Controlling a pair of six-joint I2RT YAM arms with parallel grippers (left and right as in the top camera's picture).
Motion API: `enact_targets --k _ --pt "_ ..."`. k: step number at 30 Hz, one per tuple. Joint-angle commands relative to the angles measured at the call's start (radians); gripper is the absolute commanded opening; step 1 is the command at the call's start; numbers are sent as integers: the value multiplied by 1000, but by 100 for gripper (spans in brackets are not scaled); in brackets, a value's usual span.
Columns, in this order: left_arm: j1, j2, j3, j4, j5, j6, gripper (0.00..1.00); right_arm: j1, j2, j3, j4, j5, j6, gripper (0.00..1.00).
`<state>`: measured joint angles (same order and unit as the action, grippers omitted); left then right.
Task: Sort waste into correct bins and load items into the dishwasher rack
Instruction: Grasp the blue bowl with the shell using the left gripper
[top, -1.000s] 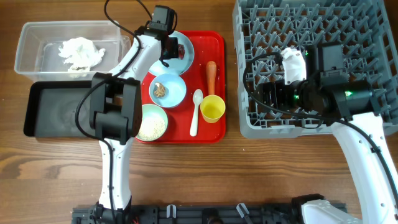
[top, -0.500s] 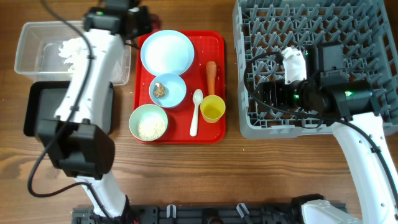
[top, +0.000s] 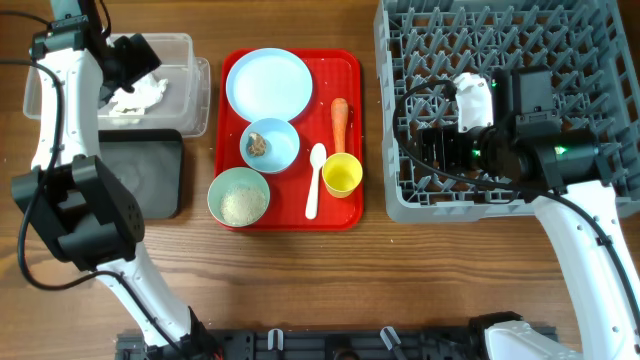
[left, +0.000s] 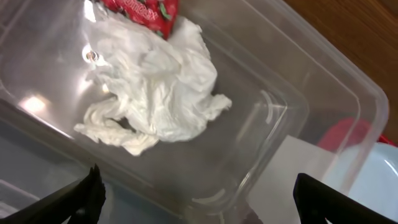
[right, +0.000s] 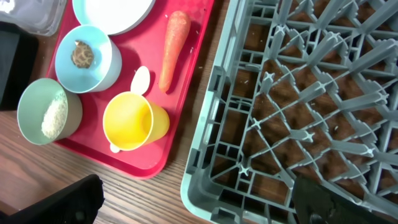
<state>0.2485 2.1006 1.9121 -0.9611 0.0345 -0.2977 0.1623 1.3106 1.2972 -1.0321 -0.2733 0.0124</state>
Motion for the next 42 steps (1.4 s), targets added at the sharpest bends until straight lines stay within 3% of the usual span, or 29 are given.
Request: enact_targets --k 1,3,7,10,15,19,22,26,29,31,37,42 --pt "-25 -174 6 -95 158 2 86 2 8 16 2 -13 16 100" --pt "-64 -242 6 -187 171 11 72 2 8 16 3 -13 17 100" --pt "-249 -303 -4 -470 146 21 68 2 8 16 7 -13 17 100" --pt "-368 -304 -98 -493 147 20 67 2 8 16 9 -17 17 100" --pt "-563 -304 -423 -259 148 2 65 2 8 16 14 -17 17 100" --pt "-660 -296 -588 39 117 123 58 4 8 16 14 -24 21 100" --pt "-692 -269 -635 163 23 137 55 5 8 16 4 -25 26 100" --pt "-688 -212 -636 223 -68 138 47 3 8 16 -8 -24 24 100" --pt "-688 -155 -636 269 -81 137 17 3 8 16 -11 -24 24 100" --pt "-688 -148 -636 274 -81 137 5 2 8 16 -18 -23 23 100" --pt "-688 -150 -625 274 -77 133 4 2 8 16 -20 -24 24 100" --pt "-688 -190 -516 257 -43 133 4 2 8 16 -21 -24 24 100"
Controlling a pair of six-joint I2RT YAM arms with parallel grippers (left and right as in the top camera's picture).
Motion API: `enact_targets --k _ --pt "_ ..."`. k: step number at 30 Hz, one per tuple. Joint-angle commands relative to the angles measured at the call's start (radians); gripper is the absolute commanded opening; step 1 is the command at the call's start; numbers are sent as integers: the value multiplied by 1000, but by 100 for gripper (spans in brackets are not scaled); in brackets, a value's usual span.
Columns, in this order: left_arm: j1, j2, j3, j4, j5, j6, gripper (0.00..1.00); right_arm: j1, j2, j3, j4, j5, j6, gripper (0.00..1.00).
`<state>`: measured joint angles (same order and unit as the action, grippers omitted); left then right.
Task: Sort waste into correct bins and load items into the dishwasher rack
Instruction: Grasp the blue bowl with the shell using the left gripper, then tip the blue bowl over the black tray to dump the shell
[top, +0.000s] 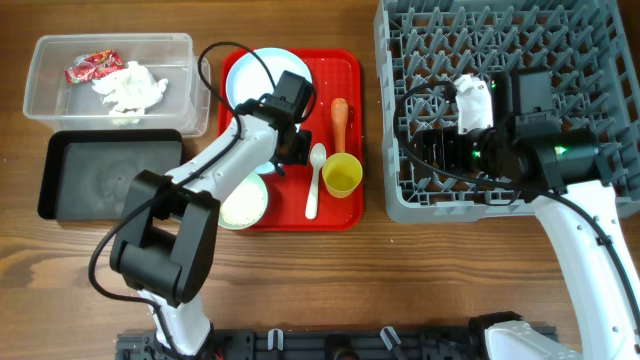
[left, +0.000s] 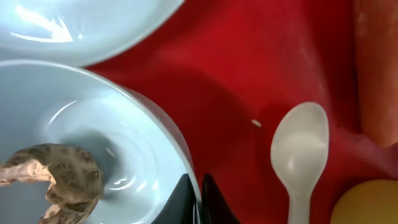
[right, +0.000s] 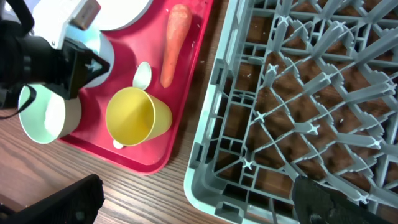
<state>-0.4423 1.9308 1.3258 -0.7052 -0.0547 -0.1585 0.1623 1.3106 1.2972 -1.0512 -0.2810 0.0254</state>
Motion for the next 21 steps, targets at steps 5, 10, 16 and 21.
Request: enact_targets --k 5,10,16,21 --pt "3 -79 222 -31 76 -37 4 2 8 16 -2 -16 11 100" --pt "101 -192 259 -265 134 -158 4 2 8 16 -4 -16 11 100" --pt "408 -249 256 -563 246 -45 4 2 8 16 -9 -16 11 100" --pt "739 -248 163 -498 600 192 4 2 8 16 -16 -16 12 100"
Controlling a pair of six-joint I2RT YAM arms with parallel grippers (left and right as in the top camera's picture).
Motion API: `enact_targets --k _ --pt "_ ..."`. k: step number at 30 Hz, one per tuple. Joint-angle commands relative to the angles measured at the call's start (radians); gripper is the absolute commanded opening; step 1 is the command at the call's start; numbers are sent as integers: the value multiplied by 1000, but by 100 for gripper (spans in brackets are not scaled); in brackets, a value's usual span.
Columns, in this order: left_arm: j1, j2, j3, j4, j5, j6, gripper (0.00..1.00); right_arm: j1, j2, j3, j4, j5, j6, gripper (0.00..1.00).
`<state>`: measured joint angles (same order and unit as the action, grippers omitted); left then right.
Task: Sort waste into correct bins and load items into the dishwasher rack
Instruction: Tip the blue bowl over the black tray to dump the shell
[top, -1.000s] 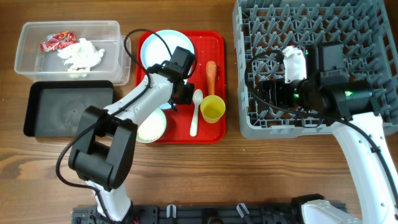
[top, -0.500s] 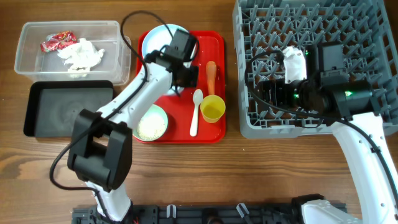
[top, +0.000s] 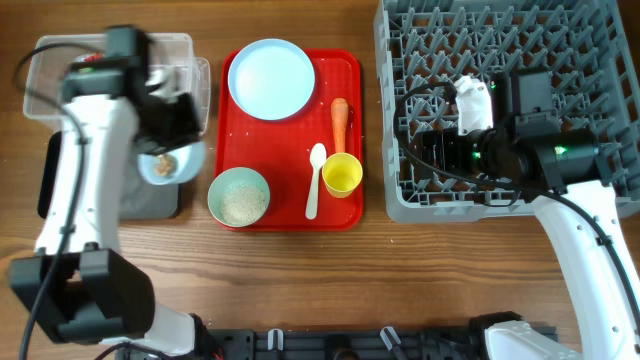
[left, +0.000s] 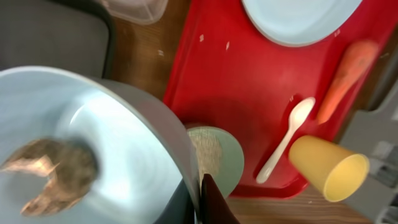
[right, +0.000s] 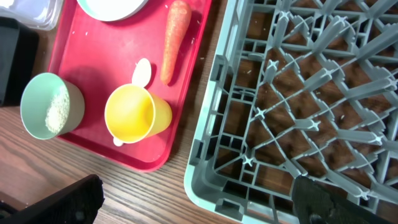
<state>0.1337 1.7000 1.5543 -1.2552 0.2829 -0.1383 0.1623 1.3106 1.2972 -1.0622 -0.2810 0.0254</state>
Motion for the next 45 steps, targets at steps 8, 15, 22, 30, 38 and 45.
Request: enact_targets --k 8,15,22,30,38,45 --pt "541 37 -305 307 723 266 4 2 8 16 -40 -13 8 100" --pt "683 198 -312 312 1220 318 4 2 8 16 -45 -13 8 100" --pt "707 214 -312 293 1294 193 4 2 8 16 -47 -13 8 100" --pt "706 211 -311 294 1294 130 4 2 8 16 -49 -13 8 100" --pt "462 -90 -189 325 1183 129 4 2 8 16 -37 -13 8 100" --pt "-165 -249 -145 487 87 -76 4 2 8 16 -37 -13 8 100"
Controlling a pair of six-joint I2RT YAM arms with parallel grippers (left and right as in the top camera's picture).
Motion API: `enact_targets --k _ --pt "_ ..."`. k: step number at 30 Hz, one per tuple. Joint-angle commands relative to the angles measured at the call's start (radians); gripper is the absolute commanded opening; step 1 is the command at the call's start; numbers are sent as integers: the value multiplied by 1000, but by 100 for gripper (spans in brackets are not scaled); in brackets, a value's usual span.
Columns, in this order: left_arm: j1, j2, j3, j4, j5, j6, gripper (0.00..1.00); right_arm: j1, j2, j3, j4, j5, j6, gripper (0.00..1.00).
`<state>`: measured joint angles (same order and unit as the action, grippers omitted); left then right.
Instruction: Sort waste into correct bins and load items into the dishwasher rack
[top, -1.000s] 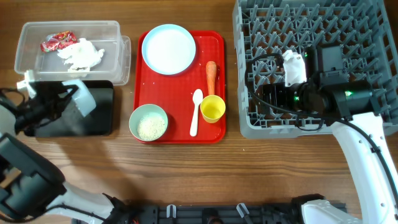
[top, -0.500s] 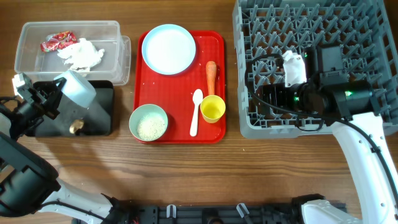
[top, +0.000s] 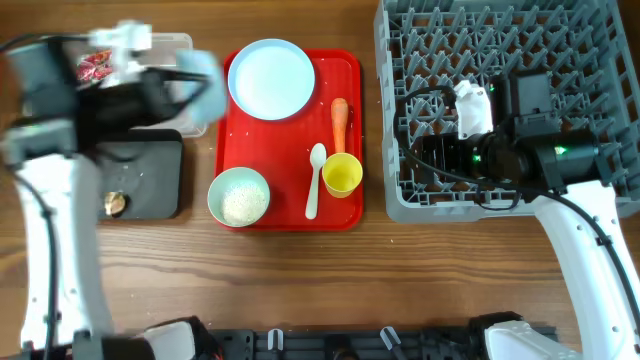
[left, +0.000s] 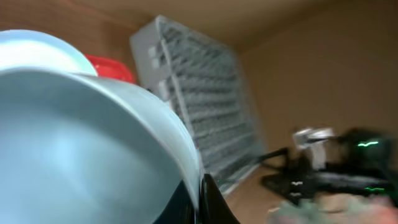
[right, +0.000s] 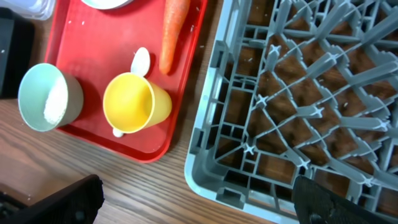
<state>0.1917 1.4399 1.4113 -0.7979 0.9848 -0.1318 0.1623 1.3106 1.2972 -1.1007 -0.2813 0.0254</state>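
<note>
My left gripper (left: 200, 194) is shut on the rim of the light blue bowl (left: 81, 143), which looks empty and fills that view. In the overhead view the blurred bowl (top: 198, 75) hangs by the clear bin's right end. A brown food scrap (top: 115, 203) lies in the black tray (top: 150, 175). The red tray (top: 235, 150) holds a pale plate (top: 271, 78), carrot (top: 340, 120), white spoon (top: 315, 180), yellow cup (top: 342, 175) and a green bowl (top: 239, 197) of rice. My right gripper (right: 196, 190) stands open over the near left corner of the grey rack (right: 298, 93).
The clear bin (top: 60, 50) at the far left holds a red wrapper (top: 95, 62); my left arm hides much of it. The dishwasher rack (top: 500, 40) fills the right side. Bare wood runs along the front of the table (top: 320, 280).
The brown scrap has left the blue bowl and now lies in the black tray. The bowl, still gripped, is empty and higher, beside the clear bin. The right arm has barely moved.
My left gripper was open over the clear bin with a white napkin and red wrapper. Then it was shut on the blue bowl's rim on the red tray. Then it held the bowl with the scrap over the black tray, where the scrap now lies.
</note>
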Motion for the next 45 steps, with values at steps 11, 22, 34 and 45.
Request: enact_targets --k 11,22,34,45 --pt "-732 457 -3 82 -1155 -56 4 2 8 16 -5 -12 2 100" --pt "-736 483 6 -7 -1185 -81 76 2 8 16 -8 -12 2 100" --pt "-666 312 117 -600 -1064 -347 67 2 8 16 -15 -12 3 100" --pt "-709 312 -383 -47 -1076 -344 53 2 8 16 -14 -13 4 100"
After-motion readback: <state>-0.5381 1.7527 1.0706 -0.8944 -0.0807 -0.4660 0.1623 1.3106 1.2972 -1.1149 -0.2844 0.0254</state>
